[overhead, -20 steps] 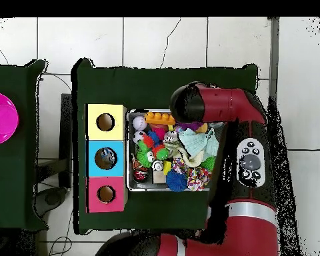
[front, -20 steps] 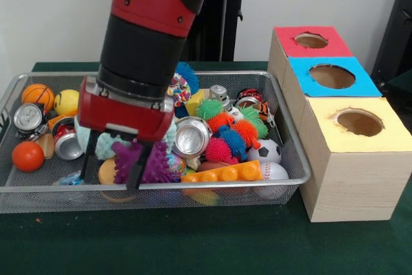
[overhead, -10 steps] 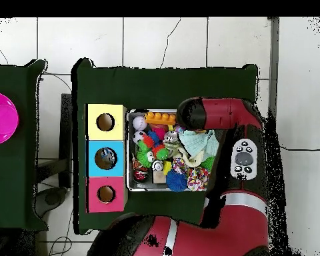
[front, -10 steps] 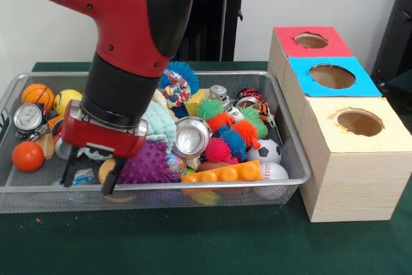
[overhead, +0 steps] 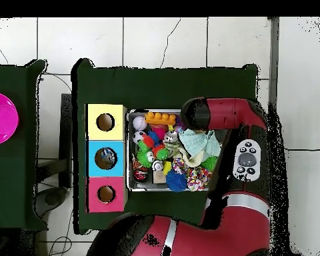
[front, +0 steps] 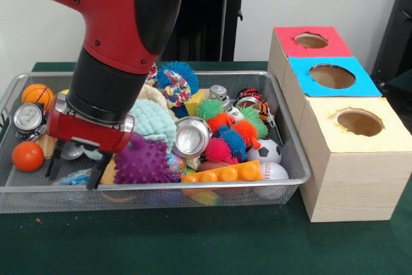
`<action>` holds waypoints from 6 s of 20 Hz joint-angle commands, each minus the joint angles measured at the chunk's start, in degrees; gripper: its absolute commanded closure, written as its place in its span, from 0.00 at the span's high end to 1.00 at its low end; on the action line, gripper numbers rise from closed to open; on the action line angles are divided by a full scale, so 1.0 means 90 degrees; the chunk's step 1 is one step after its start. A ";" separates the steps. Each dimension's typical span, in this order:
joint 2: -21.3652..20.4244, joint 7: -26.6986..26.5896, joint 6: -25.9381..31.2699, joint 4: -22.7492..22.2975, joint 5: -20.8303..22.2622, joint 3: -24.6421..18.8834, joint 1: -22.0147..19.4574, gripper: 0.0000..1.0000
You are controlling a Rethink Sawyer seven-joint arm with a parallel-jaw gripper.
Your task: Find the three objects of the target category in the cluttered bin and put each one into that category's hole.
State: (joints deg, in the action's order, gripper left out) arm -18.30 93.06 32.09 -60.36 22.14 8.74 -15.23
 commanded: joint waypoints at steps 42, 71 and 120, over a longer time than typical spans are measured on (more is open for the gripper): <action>0.0649 0.0860 0.1680 -0.0367 -0.1168 0.0065 -0.0080 1.00; 0.1011 0.1071 0.0047 -0.0422 -0.0525 0.0682 0.0292 1.00; 0.0710 -0.0480 0.1445 -0.1024 -0.1964 -0.1204 -0.1637 1.00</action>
State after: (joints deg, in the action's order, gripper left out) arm -14.02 93.06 40.73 -61.54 6.55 6.94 -28.79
